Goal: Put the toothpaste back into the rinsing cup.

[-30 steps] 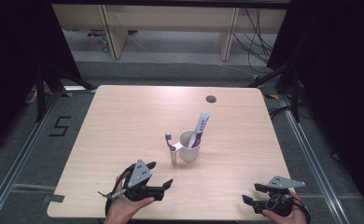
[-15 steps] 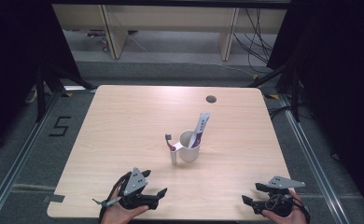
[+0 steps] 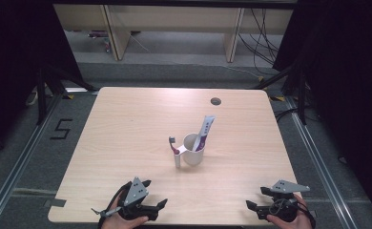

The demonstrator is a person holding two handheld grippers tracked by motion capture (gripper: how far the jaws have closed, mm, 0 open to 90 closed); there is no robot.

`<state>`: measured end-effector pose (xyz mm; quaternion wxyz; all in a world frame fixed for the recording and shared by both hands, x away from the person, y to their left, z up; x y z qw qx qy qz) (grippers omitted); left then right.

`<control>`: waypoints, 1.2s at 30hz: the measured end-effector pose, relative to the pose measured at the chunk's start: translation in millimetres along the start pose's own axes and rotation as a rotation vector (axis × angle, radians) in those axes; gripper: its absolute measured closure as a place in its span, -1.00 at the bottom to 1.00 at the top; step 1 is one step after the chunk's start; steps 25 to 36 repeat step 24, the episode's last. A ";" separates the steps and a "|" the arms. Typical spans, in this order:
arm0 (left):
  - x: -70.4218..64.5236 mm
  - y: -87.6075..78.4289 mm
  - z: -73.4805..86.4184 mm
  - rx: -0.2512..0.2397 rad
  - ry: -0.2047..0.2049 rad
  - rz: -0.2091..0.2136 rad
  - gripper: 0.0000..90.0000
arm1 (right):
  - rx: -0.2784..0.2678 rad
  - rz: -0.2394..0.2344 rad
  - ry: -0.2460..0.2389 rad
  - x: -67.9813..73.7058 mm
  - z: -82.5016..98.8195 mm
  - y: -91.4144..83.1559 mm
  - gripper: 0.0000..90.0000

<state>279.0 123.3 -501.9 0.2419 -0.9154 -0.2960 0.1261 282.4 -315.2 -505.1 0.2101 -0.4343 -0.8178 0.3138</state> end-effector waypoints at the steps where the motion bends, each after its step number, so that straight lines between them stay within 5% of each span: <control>1: -0.2 -0.3 0.5 0.003 0.005 0.000 -0.64 | -0.001 0.004 -0.003 -0.1 0.2 0.4 -0.59; 12: -10.5 -0.2 7.5 0.071 0.051 0.014 -0.64 | 0.002 -0.007 -0.011 1.2 0.2 1.0 -0.61; 15: -12.7 1.1 9.3 0.075 0.055 0.015 -0.64 | 0.011 -0.019 0.029 4.8 1.0 1.6 -0.61; 36: -11.0 1.2 9.9 0.086 0.066 0.008 -0.63 | 0.021 -0.029 0.020 5.2 0.9 2.5 -0.61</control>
Point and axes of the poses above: each handheld gripper's, and its own axes: y roughly forward along the jaws, z roughly out of its underside, x roughly to its left, the point moved 1 cm from there along y, roughly forward along the jaws, and after that the axes turned 7 degrees about z, right-handed, at the moved point
